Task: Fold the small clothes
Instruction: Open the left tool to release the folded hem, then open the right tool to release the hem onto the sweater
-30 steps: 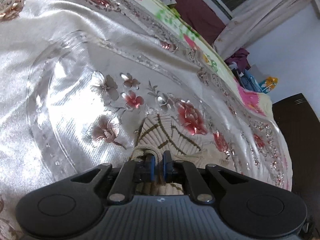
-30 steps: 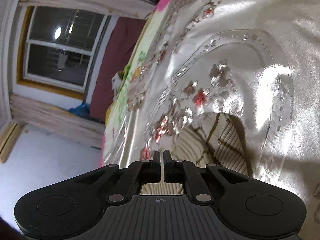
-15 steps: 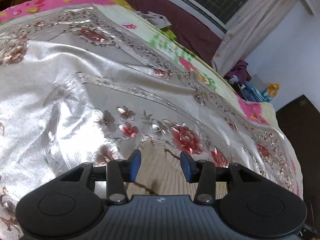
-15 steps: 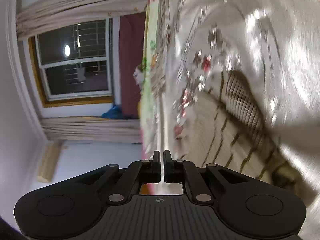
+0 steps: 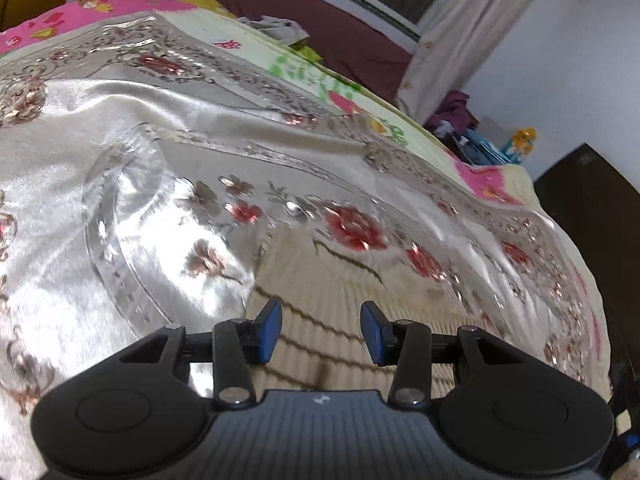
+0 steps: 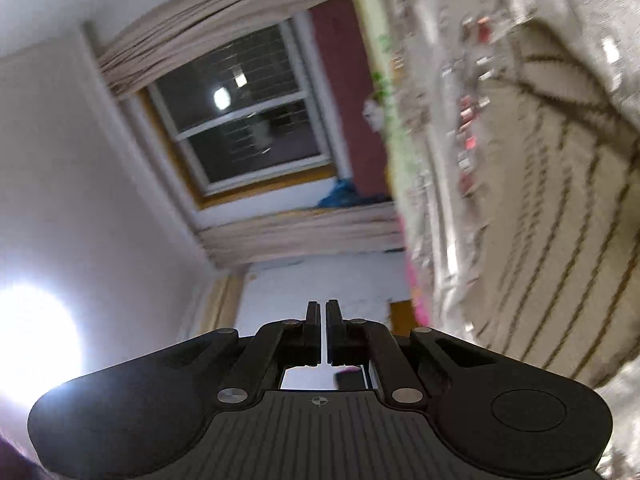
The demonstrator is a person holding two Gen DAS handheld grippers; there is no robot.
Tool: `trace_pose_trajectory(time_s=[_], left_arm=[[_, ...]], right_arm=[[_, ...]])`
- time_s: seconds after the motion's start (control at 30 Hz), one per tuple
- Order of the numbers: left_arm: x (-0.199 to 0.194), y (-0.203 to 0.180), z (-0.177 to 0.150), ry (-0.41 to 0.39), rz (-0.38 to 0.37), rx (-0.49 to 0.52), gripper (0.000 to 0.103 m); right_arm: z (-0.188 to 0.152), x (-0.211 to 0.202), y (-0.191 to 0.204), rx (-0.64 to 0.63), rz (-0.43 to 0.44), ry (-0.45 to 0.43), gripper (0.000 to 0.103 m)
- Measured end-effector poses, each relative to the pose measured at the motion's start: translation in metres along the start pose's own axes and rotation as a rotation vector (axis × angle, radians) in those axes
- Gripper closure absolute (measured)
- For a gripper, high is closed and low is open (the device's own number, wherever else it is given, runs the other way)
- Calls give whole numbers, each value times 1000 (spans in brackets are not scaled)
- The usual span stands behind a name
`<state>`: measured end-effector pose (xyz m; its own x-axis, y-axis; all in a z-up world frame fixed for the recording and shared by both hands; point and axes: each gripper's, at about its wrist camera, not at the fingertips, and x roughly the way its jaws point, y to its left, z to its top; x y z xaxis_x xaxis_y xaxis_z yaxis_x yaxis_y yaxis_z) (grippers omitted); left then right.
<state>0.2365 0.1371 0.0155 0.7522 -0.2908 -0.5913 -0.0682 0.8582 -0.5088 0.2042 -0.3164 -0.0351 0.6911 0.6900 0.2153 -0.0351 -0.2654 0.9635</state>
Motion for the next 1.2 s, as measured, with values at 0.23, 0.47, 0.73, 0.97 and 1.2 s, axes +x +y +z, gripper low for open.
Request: trace_pose_trajectory(time_s=[0.23,0.47,0.73,0.97,1.2], left_arm=[[-23,-17,-25,-58,41,143,56],[-52,-33,-45,-176,71,278,57],[-54,-39,-52,-210,128,364,57],[-60,-63,-71,-313,200,509,51],[-63,-75,-75,-335,202,539,23]], right_arm=[[-22,17,15,-68,149,129,97],[-34,16,27,-191,40,137,97],[-31,1,52,-434,-280,67,96],[-60,0,72,-795,-577,58,96],[-79,5,67,-912,-676,57,96]])
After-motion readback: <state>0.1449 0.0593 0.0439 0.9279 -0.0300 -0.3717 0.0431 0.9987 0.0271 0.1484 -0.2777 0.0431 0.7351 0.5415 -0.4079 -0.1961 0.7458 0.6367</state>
